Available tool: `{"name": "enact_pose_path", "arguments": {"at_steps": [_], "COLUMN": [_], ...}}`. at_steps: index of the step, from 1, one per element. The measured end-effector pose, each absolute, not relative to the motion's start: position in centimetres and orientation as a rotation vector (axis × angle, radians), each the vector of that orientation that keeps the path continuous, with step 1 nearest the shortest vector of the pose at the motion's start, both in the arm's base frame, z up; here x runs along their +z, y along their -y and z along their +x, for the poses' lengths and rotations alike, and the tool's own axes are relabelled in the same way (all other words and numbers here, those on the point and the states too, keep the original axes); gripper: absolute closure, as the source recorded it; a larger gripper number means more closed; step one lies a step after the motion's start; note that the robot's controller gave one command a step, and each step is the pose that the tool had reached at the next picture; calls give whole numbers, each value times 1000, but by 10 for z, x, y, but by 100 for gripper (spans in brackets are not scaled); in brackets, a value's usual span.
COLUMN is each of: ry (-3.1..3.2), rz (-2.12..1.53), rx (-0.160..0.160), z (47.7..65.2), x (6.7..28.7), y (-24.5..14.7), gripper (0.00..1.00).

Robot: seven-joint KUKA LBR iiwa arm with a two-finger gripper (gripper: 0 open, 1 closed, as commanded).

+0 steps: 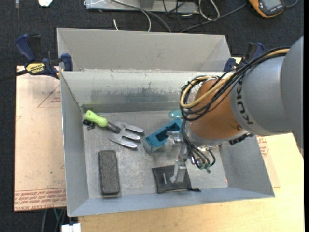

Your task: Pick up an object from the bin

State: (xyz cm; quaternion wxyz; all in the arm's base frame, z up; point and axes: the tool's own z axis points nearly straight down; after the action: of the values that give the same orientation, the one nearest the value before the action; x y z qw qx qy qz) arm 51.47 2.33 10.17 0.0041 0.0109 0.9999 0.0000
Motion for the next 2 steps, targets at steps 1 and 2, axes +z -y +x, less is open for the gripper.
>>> {"name": "enact_pose_path", "arguments": {"at_steps": [1, 2], "ry": [-3134, -3134], "rz": [98, 97], "rx": [-3, -3], "z": [489, 489], "x": [70, 70], "y": [-12, -12], "gripper": [100, 100]}}
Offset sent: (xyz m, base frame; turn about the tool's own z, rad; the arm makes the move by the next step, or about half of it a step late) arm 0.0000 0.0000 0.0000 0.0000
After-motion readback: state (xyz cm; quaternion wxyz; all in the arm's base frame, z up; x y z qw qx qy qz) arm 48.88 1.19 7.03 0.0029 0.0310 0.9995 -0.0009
